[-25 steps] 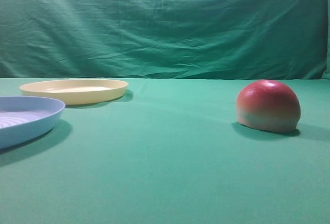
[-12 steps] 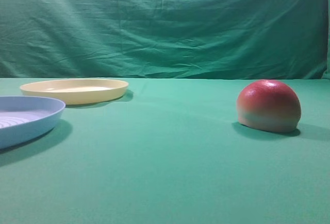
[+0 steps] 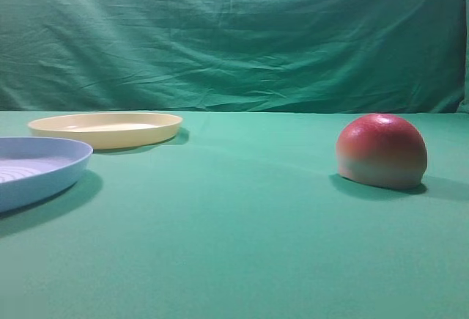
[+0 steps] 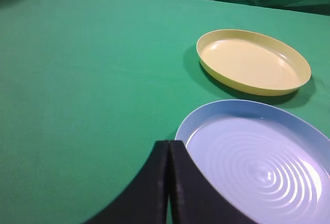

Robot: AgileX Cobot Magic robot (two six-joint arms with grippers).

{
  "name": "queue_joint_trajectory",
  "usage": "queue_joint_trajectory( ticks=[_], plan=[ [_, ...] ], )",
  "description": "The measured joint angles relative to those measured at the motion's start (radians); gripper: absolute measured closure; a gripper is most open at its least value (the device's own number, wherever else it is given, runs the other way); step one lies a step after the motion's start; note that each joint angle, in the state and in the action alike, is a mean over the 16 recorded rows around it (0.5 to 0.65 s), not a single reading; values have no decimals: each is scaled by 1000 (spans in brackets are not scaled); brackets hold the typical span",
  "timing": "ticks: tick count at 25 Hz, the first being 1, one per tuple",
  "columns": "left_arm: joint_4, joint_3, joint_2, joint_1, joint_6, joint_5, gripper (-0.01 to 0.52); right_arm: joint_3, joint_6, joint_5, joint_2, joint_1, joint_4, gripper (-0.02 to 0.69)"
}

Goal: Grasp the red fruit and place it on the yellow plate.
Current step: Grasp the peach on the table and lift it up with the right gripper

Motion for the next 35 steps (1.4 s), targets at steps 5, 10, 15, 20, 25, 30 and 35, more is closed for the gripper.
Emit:
queue_joint_trajectory(
  ticks=[5, 10, 15, 20, 25, 30, 35],
  plan=[
    [0, 0, 0, 0, 0, 0, 514, -92, -41, 135, 163, 87, 21, 665],
    [0, 0, 0, 0, 0, 0, 514, -155, -50, 182, 330, 190, 37, 665],
    [0, 0, 0, 0, 0, 0, 514, -183, -48, 116, 465, 292, 43, 635],
    [0, 0, 0, 0, 0, 0, 514, -189, -45, 9, 553, 368, 46, 480],
    [0, 0, 0, 0, 0, 0, 514, -190, -43, -67, 616, 402, 49, 278],
    [0, 0, 0, 0, 0, 0, 514, -192, -41, -103, 683, 405, 54, 88],
    [0, 0, 0, 0, 0, 0, 514, -195, -39, -142, 772, 405, 59, 9]
  ],
)
